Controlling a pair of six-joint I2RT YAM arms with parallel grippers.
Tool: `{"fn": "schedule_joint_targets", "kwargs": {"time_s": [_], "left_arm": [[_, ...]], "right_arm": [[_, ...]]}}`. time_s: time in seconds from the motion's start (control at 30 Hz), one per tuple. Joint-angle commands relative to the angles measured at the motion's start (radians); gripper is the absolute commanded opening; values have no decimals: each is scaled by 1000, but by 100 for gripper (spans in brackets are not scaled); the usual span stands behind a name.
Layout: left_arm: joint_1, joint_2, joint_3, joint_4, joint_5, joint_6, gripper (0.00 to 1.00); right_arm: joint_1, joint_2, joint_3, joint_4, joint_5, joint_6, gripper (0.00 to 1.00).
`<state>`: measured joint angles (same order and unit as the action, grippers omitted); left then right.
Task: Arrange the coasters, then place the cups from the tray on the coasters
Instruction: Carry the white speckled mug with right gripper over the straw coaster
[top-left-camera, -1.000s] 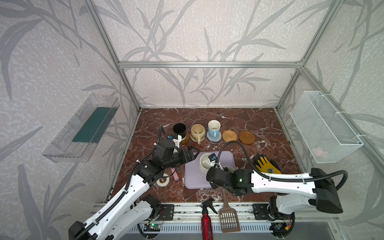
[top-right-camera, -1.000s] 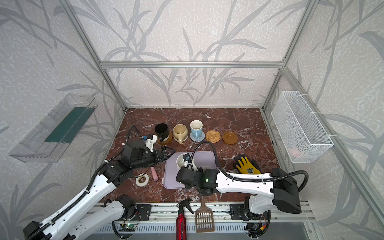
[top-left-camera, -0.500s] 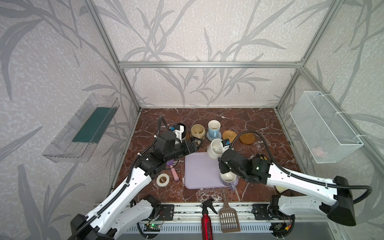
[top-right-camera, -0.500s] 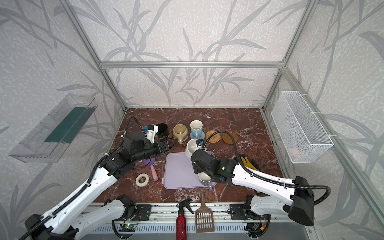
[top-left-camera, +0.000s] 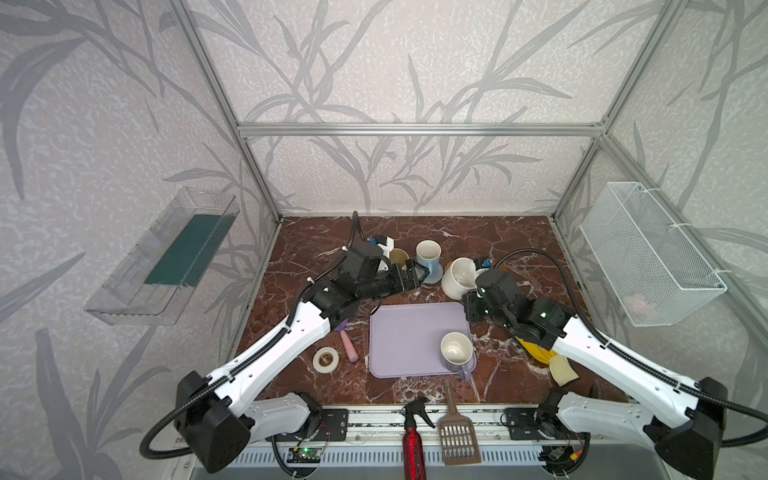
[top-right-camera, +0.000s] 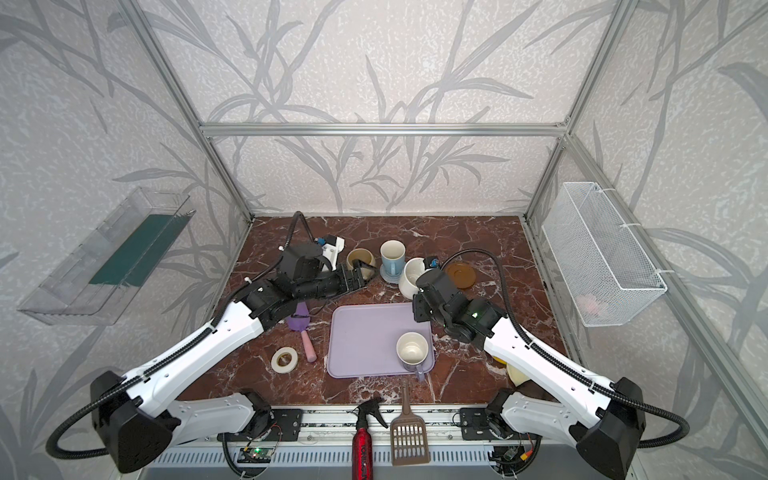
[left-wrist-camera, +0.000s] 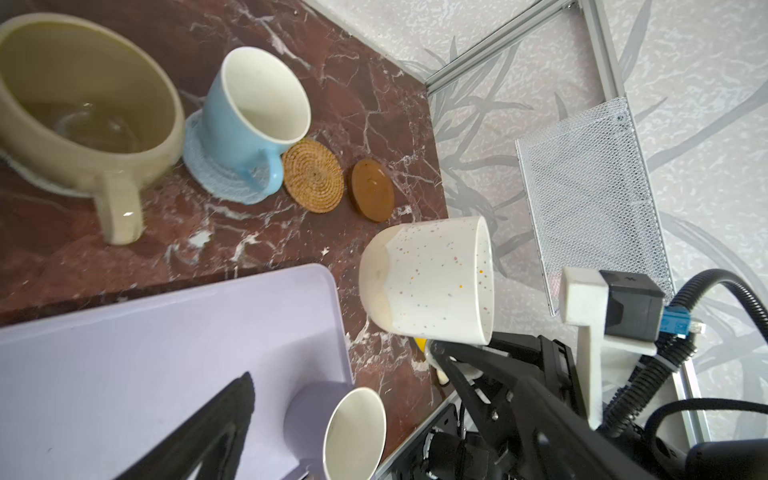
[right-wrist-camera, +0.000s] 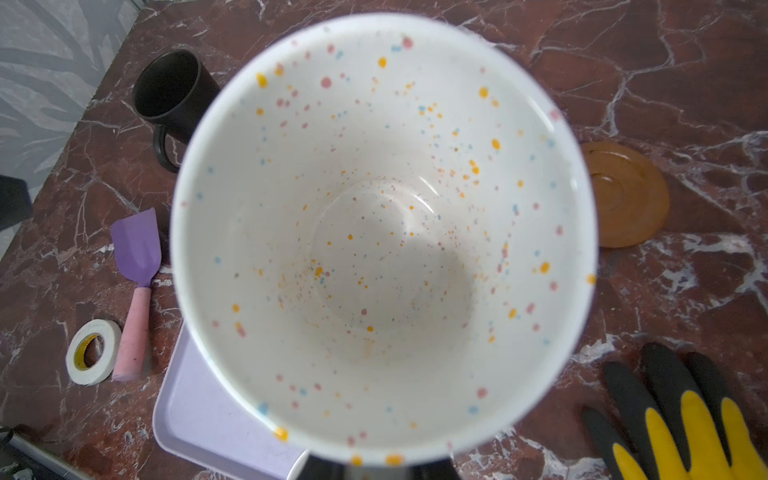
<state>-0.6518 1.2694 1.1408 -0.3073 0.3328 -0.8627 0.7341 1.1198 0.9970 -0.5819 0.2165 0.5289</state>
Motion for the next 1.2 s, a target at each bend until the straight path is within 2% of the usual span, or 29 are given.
{"fn": "schedule_joint_targets", "kwargs": {"time_s": [0.0, 0.4, 0.57, 0.67, 0.8, 0.9, 1.17], "left_arm": [[-20, 62, 66, 39, -16, 18, 99], [-29, 252, 182, 127, -29, -24, 99], [-28, 308, 211, 129, -87, -21, 98], [-23, 341, 217, 136, -130, -27, 98], [-16, 382, 215, 181, -143, -49, 98], [-8, 414, 242, 153, -147, -40, 98], [39, 408, 199, 183, -147, -57, 96]], "right_arm": [[-71, -5, 58, 75, -33, -32, 0], [-224, 142, 96, 104, -105, -53, 0], [-261, 244, 150, 93, -97, -80, 0], [-269, 305, 179, 98, -90, -81, 0], [-272, 382, 232, 87, -57, -91, 0], [-273, 442, 288, 65, -33, -101, 0], [-273, 559, 359, 83, 17, -68, 0]]}}
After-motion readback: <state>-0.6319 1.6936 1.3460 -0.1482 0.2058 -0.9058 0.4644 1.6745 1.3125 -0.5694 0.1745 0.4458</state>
